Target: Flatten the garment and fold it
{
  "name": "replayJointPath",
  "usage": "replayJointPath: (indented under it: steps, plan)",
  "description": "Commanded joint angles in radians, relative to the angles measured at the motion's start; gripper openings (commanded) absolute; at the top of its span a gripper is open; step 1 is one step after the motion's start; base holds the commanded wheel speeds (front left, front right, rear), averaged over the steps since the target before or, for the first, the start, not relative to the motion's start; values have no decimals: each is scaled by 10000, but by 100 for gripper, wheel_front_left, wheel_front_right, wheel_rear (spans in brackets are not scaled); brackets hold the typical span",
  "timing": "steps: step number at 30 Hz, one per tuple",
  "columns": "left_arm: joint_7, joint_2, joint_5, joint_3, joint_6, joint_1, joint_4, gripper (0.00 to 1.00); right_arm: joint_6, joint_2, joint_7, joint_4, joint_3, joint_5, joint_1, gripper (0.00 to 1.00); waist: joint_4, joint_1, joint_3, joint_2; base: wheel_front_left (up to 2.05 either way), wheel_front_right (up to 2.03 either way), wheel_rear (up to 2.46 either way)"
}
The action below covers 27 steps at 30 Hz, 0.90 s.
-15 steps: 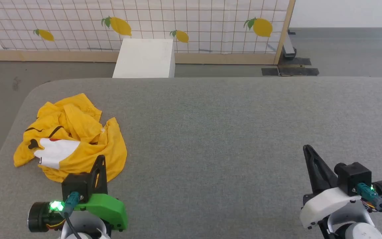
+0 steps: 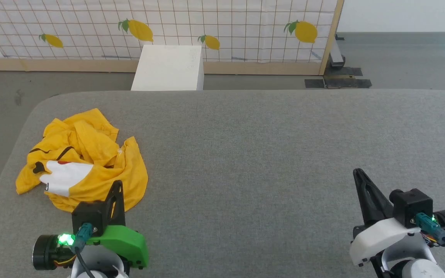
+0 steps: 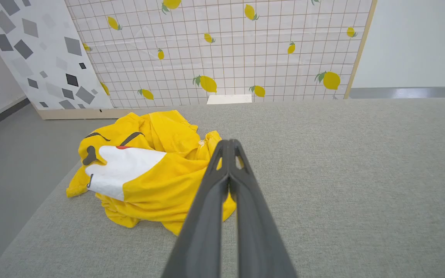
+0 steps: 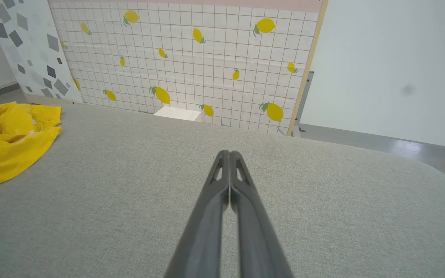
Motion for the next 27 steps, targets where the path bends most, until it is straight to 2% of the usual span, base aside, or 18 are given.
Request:
replayJointPath:
  steps: [1, 9, 10, 27]
  plan:
    - [12, -49, 103, 34, -7, -144, 34, 0, -15, 17, -1, -49, 14, -34, -32, 0, 0, 0, 0, -1, 0, 0, 0]
    - [12, -49, 103, 34, -7, -144, 34, 0, -15, 17, -1, -49, 14, -34, -32, 0, 0, 0, 0, -1, 0, 0, 0]
    - [-1, 0, 0, 0, 0, 0, 0, 100, 0, 0, -1, 0, -1, 0, 0, 100, 0, 0, 0, -1, 0, 0, 0]
    - [-266, -3, -186, -79, -109, 116, -29, 100, -2, 0, -268, 17, -197, 216, 71, 100, 29, 0, 14, -1, 0, 0, 0]
